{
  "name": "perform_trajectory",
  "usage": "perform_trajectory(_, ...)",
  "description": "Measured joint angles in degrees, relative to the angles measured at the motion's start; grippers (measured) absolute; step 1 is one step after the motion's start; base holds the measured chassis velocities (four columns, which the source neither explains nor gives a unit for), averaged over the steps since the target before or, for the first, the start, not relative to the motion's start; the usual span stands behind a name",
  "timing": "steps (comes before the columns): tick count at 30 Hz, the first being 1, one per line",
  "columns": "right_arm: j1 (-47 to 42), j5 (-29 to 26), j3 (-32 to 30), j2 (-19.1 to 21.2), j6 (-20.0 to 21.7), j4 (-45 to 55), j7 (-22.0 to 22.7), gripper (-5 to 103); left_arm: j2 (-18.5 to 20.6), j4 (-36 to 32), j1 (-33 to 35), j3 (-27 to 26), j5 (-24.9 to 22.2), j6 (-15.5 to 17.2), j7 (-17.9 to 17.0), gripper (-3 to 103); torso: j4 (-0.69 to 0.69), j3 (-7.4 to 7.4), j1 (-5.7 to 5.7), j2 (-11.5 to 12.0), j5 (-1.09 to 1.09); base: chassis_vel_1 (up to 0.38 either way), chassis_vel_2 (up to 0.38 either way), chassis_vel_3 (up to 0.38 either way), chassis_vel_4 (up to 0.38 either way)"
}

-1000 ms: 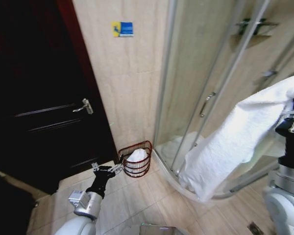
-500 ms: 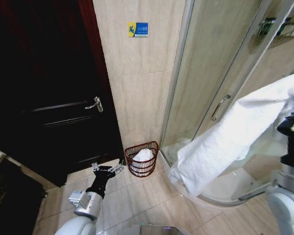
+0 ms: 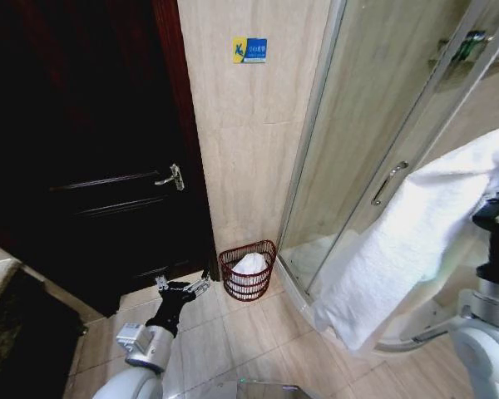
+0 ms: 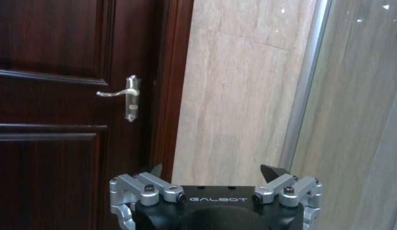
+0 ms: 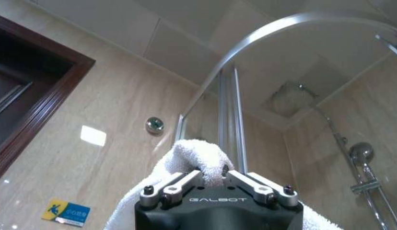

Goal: Discard the used towel into the hamper.

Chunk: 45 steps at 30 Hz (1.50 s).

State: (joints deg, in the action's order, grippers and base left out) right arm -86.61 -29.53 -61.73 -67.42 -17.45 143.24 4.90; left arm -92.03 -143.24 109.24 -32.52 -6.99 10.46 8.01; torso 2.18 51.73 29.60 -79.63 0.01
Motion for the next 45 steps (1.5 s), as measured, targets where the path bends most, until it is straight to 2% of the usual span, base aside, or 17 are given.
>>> perform_trajectory(10,-0.1,0.9,0.9,0.0,-0.1,0.0,2.6,2,0.0,0.0,0.0,0.0,0.0,0.0,0.0,100,0.0,0.0,0.0,0.0,-0.01,0.0,0.0,0.0,0.0)
perform_trajectory(22,-0.1,1.6,1.0,-0.2,-0.6,0.0,2.7,2,0.0,0.0,0.0,0.0,0.0,0.0,0.0,100,0.0,0.0,0.0,0.0,0.0,0.06,0.062,0.068,0.064)
perform_trajectory(31,-0.3,4.9,0.7,-0.4,0.8,0.0,5.5,2,0.0,0.0,0.0,0.0,0.0,0.0,0.0,100,0.01,0.0,0.0,0.0,0.0,0.109,0.114,0.109,0.104)
perform_trajectory(45,-0.2,4.9,0.9,-0.4,1.9,0.0,4.8,2,0.0,0.0,0.0,0.0,0.0,0.0,0.0,100,0.02,0.0,0.0,0.0,-0.01,0.096,0.096,0.101,0.097)
